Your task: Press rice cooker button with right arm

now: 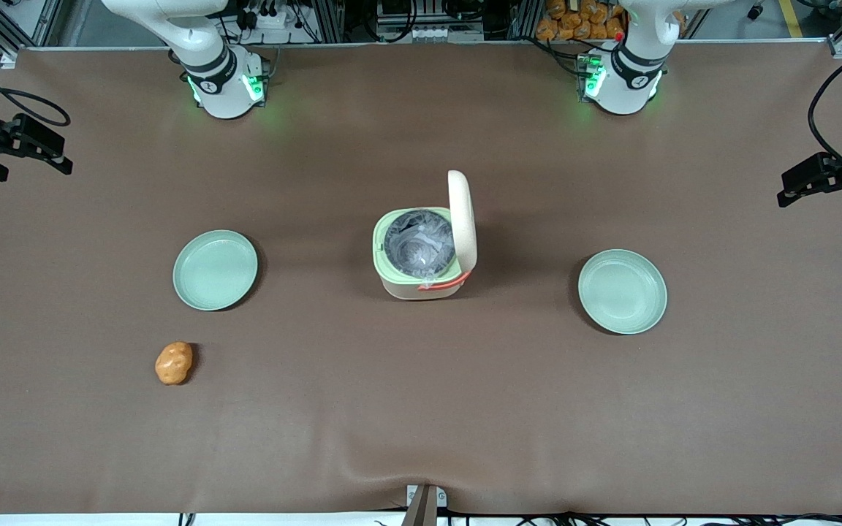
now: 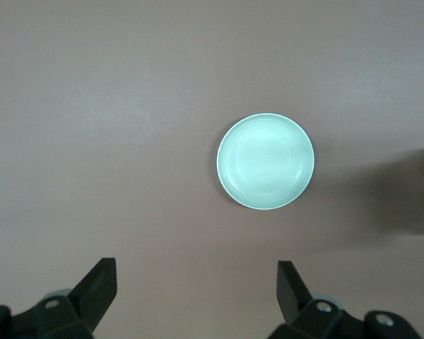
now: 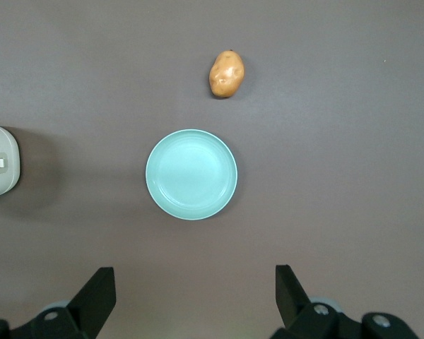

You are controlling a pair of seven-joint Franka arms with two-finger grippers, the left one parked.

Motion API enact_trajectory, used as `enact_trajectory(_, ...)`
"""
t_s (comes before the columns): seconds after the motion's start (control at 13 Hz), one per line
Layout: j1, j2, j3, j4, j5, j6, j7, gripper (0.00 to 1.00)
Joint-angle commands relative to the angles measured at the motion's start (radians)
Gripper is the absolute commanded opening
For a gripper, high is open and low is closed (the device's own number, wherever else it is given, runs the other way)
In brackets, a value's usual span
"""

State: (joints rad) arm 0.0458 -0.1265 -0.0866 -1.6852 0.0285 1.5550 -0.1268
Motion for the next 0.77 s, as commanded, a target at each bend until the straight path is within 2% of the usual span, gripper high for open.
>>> enact_trajectory(0.0, -0.018, -0.016, 0.015, -0.008, -0.013, 0.004, -0.014, 1.0)
enact_trajectory(0.69, -0.017, -0.016, 0.016, -0.008, -0.013, -0.004, -0.005, 1.0)
